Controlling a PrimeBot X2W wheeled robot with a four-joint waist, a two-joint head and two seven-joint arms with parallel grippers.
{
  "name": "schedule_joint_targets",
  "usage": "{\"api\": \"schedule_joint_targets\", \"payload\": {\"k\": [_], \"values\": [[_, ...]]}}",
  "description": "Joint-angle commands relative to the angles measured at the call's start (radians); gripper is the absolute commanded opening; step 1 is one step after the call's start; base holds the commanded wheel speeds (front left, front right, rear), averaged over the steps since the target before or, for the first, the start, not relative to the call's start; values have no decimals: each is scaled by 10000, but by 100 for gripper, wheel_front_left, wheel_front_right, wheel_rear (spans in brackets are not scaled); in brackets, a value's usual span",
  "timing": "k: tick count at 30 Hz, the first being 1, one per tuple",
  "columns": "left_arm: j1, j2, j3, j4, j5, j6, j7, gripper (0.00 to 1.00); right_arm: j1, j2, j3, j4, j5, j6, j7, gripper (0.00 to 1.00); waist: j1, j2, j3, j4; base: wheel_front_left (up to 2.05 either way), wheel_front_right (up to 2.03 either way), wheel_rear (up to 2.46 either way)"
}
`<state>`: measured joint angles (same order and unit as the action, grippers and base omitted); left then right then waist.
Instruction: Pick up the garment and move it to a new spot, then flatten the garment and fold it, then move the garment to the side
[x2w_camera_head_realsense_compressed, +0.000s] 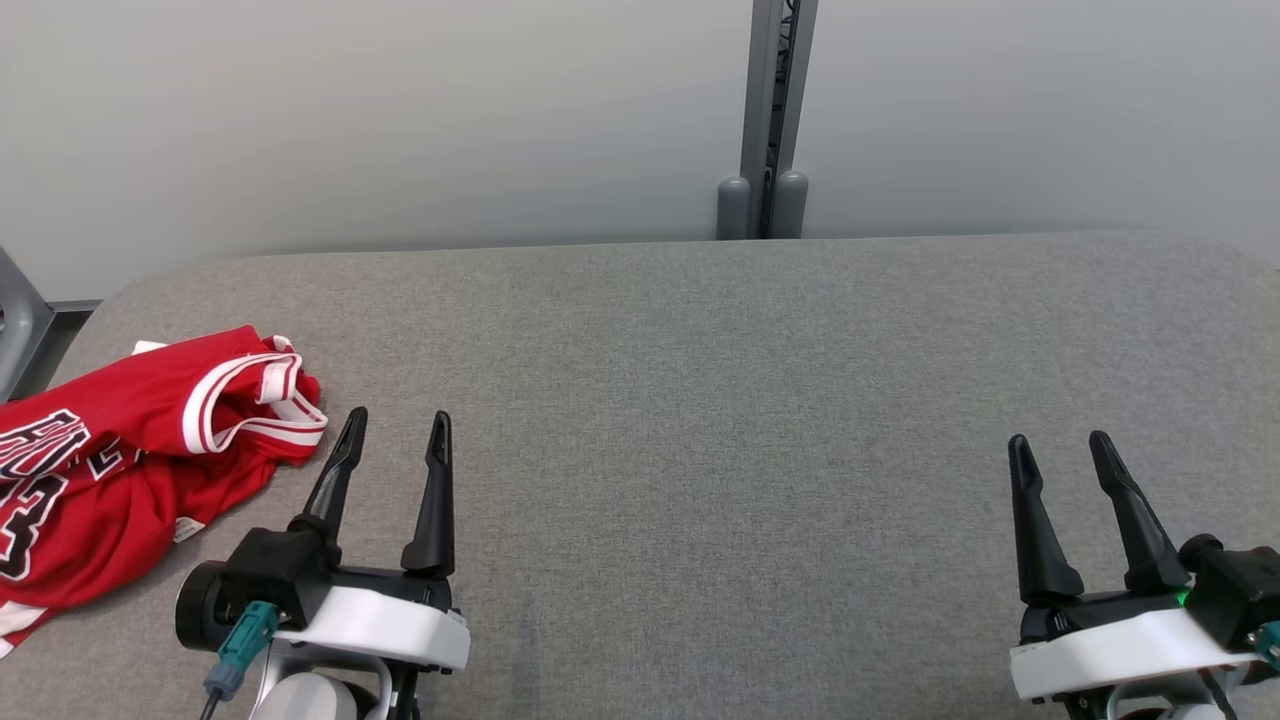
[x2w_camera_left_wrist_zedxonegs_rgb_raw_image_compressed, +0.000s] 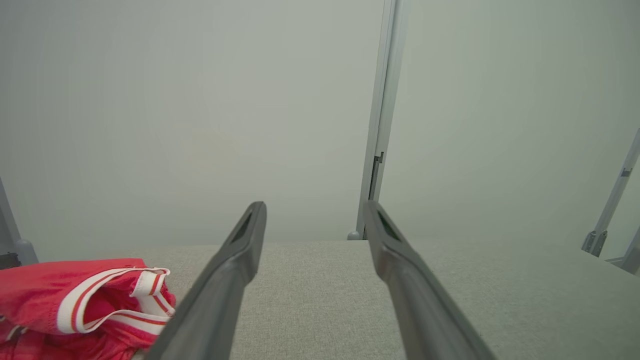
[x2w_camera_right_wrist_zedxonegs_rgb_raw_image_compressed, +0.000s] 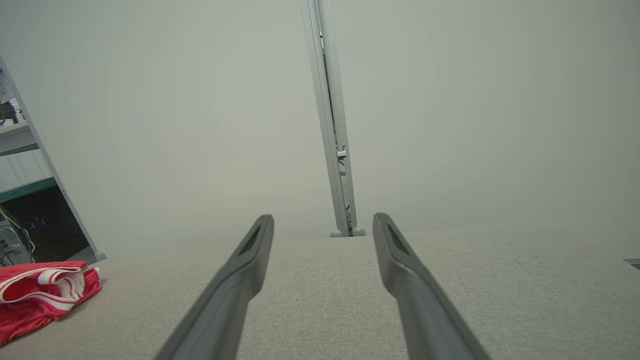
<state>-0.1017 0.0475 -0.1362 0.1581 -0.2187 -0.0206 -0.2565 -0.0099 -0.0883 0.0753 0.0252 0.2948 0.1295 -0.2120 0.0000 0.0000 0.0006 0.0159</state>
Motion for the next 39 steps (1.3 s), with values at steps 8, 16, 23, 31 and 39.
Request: {"api": "schedule_joint_targets", "payload": {"k": [8,16,23,31,39], "values": [[-155,49,3,201,195,80,-83,100,103,-51,-28,-27,-293,22,-33,100,0,0,-9,23,0,0,0],[-219,49,-11,365,98,118,-81,100,103,-31,-28,-1,-251,22,-9,100,0,0,-32,30,0,0,0],[-265,49,-15,391,32,99,-81,100,93,-27,-20,3,-218,22,12,100,0,0,-21,51,0,0,0],[-264,51,-13,504,-14,85,-83,100,78,-6,-4,52,-178,22,-26,100,0,0,-18,98,0,0,0],[-318,50,46,698,-98,159,-81,100,160,10,29,48,-156,22,-7,100,0,0,-39,491,0,0,0]]}}
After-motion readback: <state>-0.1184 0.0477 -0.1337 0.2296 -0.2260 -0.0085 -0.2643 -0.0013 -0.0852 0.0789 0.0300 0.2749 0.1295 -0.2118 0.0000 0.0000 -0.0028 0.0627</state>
